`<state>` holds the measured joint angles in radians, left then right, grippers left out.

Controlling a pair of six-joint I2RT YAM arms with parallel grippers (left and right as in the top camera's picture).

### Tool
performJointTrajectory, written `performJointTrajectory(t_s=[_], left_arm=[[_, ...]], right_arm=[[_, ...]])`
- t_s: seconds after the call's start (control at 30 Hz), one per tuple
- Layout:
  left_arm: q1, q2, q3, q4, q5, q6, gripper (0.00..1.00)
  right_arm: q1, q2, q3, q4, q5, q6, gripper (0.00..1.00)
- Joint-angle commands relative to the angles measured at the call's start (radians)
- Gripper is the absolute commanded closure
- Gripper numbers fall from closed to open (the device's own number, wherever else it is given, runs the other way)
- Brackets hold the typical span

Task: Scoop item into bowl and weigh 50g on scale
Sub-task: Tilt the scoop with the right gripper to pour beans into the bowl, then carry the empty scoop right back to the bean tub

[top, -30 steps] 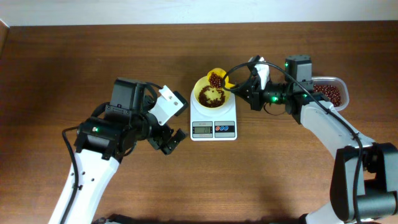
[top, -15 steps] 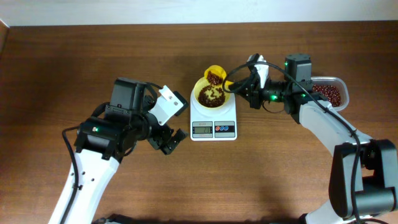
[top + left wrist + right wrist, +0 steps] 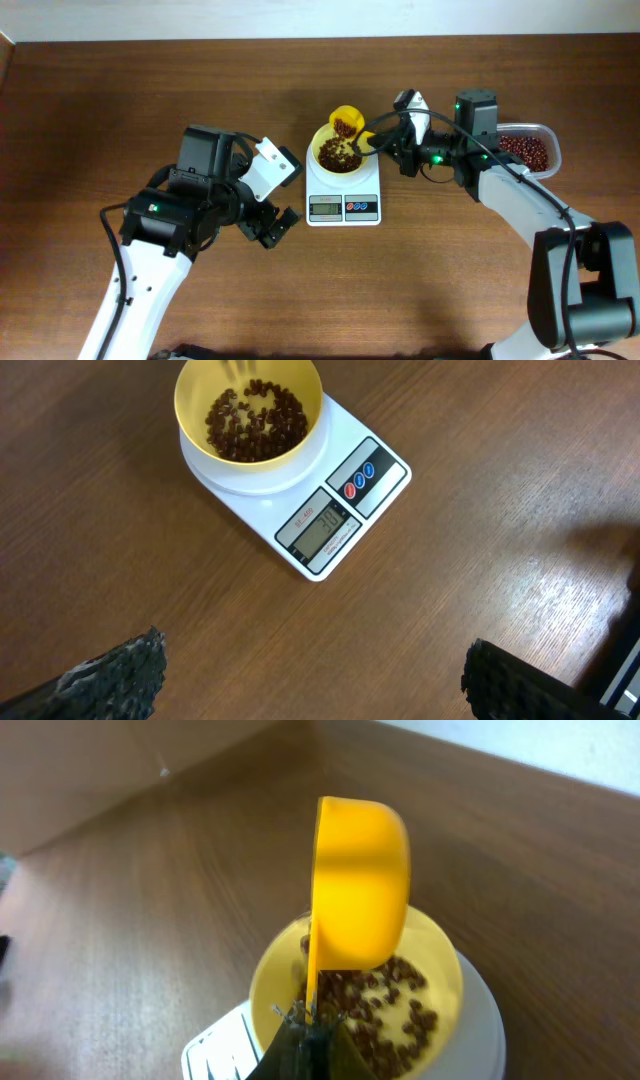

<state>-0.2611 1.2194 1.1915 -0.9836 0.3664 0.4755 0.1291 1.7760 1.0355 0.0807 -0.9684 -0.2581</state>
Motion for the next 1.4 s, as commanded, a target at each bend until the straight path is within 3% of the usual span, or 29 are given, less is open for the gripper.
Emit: performJointTrajectory(t_s=[0.0, 0.1, 0.17, 0.23, 0.47, 0.53, 0.63, 1.23, 1.37], left_arm=[[0.004, -0.004, 0.021, 0.002, 0.003, 0.013, 0.01], [0.004, -0.004, 0.021, 0.002, 0.003, 0.013, 0.01], [0.004, -0.004, 0.021, 0.002, 0.003, 0.013, 0.01], [0.004, -0.004, 0.021, 0.002, 0.003, 0.013, 0.01], [0.004, -0.004, 0.021, 0.002, 0.003, 0.013, 0.01], [0.004, -0.004, 0.021, 0.002, 0.003, 0.013, 0.01], [0.004, -0.004, 0.021, 0.002, 0.003, 0.013, 0.01], [0.004, -0.004, 0.021, 0.002, 0.003, 0.013, 0.01], [0.004, -0.004, 0.021, 0.002, 0.003, 0.013, 0.01]], right_arm=[[0.008, 0.008, -0.003, 0.021, -0.101, -0.007, 0.96], [0.008, 0.011, -0.003, -0.035, 0.033, -0.007, 0.96], [0.008, 0.011, -0.003, -0.005, -0.073, -0.007, 0.96], [0.008, 0.011, -0.003, -0.014, 0.022, -0.007, 0.96], [0.012, 0.004, -0.003, 0.026, -0.03, 0.003, 0.96], [0.021, 0.01, -0.003, 0.009, 0.109, 0.004, 0.96], [0.023, 0.003, -0.003, 0.068, -0.034, 0.004, 0.96], [0.021, -0.081, -0.003, 0.045, -0.034, 0.031, 0.96], [0.021, -0.087, -0.003, 0.02, -0.034, 0.137, 0.96]])
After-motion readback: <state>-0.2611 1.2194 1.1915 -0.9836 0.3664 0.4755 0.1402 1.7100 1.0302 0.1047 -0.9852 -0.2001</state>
